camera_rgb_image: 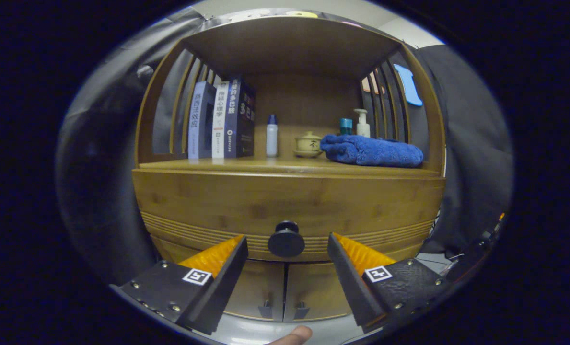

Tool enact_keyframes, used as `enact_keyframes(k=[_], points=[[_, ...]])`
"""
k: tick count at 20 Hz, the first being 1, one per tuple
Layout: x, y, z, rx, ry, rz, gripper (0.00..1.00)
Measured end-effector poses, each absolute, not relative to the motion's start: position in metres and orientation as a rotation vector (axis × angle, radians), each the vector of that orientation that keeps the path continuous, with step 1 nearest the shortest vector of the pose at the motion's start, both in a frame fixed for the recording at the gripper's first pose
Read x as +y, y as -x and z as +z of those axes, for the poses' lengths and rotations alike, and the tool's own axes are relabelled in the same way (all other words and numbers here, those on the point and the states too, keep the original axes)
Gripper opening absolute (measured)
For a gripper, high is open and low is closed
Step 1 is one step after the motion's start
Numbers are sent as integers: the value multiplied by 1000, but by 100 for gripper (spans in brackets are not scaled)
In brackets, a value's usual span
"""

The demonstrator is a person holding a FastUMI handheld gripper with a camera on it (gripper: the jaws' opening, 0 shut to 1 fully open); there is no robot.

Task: Pull open the drawer, take out the items inside it, and place them on the countertop above the cabinet.

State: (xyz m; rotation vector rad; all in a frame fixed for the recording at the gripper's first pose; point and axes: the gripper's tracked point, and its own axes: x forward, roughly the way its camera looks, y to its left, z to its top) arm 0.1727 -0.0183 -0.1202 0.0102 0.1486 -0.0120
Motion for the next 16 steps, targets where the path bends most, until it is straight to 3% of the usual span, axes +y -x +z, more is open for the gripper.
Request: enact_keyframes(k=[6, 8, 11, 13, 16], points=[[-19, -196, -130, 135, -178, -48, 96], [-10, -197, -136, 189, -169, -11, 73], [-8, -197, -124, 146, -86, -37, 52], [-9, -196, -124, 153, -30, -50, 46], [-9, -198, -124, 170, -18, -36, 46]])
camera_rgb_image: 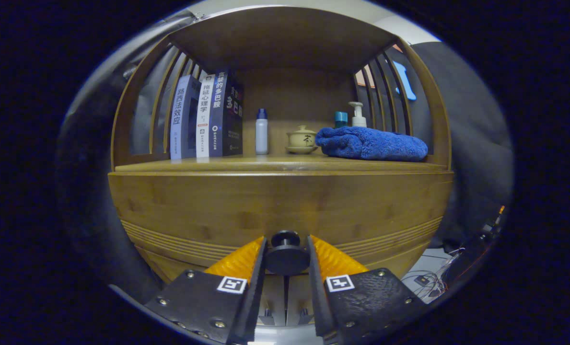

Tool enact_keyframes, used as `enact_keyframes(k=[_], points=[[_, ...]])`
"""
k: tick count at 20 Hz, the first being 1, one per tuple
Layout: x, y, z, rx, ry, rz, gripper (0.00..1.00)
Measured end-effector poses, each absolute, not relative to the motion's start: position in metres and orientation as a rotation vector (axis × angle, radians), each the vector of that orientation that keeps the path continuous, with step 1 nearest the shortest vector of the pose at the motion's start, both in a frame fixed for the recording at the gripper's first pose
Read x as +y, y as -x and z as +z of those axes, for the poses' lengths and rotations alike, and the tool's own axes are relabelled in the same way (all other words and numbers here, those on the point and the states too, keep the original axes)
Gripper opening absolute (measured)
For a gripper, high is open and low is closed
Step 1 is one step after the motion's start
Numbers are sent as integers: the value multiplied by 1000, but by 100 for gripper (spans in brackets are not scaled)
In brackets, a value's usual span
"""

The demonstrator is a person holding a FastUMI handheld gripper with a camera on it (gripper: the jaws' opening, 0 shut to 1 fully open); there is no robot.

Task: Pull open the drawer, take out the items inside it, and place them on the countertop above the cabinet.

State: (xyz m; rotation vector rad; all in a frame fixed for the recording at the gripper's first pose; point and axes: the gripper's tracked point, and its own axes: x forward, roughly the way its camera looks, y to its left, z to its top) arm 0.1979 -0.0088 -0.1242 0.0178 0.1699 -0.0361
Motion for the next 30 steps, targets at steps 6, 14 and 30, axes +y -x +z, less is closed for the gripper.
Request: enact_keyframes(k=[6, 14, 30], points=[[-8, -193, -126, 248, 24, -25, 40], [-9, -164, -129, 293, 16, -5, 34], [2, -90, -119, 259, 7, 64, 10]])
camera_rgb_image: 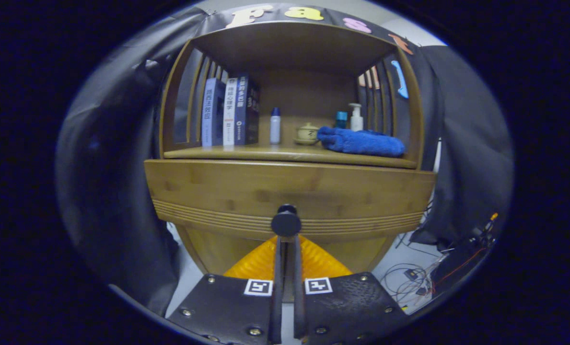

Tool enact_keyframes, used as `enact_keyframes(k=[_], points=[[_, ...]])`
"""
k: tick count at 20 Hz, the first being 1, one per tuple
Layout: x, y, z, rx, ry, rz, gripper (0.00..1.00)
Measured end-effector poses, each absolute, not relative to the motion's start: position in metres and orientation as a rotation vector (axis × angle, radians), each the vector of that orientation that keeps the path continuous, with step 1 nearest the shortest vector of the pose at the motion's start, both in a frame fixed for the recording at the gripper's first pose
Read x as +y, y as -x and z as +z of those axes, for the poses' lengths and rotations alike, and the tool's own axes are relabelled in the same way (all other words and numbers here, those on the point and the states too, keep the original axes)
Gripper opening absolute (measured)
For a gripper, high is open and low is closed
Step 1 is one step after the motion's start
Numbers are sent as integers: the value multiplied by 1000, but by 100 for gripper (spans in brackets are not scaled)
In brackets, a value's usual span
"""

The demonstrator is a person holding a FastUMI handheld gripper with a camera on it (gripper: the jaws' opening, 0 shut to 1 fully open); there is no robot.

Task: Pull open the drawer, take out the items inside it, and place them on the countertop above the cabinet.

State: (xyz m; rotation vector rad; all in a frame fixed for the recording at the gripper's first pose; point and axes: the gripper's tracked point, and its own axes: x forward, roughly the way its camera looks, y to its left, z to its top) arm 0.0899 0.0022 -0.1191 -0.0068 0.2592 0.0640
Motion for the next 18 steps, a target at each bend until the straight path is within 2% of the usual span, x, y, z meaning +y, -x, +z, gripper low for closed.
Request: enact_keyframes(k=[4, 8, 11, 14, 18], points=[[-4, -116, -117, 216, -17, -3, 63], [-11, -146, -117, 219, -66, -14, 63], [-10, -146, -123, 270, -50, -8, 42], [-9, -149, -124, 300, -28, -23, 26], [-12, -110, -123, 309, -43, -18, 25]])
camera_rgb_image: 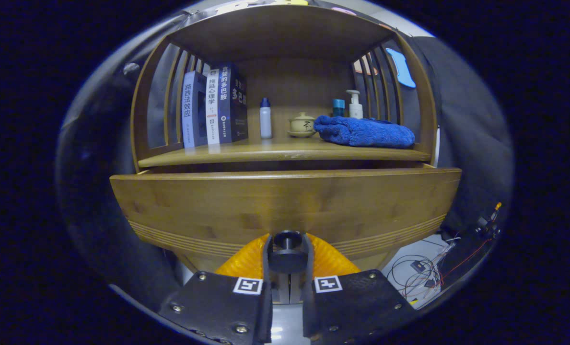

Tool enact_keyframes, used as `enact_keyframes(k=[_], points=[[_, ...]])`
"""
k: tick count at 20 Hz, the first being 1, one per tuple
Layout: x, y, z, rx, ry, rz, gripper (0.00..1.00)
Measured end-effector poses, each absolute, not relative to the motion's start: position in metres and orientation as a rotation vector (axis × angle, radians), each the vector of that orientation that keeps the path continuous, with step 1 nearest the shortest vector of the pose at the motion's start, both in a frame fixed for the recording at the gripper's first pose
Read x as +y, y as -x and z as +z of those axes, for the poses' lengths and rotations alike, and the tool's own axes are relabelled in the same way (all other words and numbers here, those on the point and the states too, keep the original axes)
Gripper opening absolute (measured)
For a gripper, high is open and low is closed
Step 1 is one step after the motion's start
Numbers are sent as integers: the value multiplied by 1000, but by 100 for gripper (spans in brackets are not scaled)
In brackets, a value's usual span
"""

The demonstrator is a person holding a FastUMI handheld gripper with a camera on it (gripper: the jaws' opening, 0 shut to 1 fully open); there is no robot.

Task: Pull open the drawer, take out the items inside it, and place them on the countertop above the cabinet.

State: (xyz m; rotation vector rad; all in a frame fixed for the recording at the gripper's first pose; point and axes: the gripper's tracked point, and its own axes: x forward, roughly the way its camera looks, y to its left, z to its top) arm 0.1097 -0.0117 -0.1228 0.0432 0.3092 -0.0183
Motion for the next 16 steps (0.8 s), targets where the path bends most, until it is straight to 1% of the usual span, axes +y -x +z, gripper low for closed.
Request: enact_keyframes(k=[5, 8, 11, 14, 16], points=[[-13, -60, -128, 300, -68, -37, 25], [-13, -48, -127, 286, -65, -58, 25], [-13, -37, -127, 289, -59, -48, 25], [-18, -20, -127, 301, 59, -60, 25], [-13, -9, -127, 312, 22, -61, 25]])
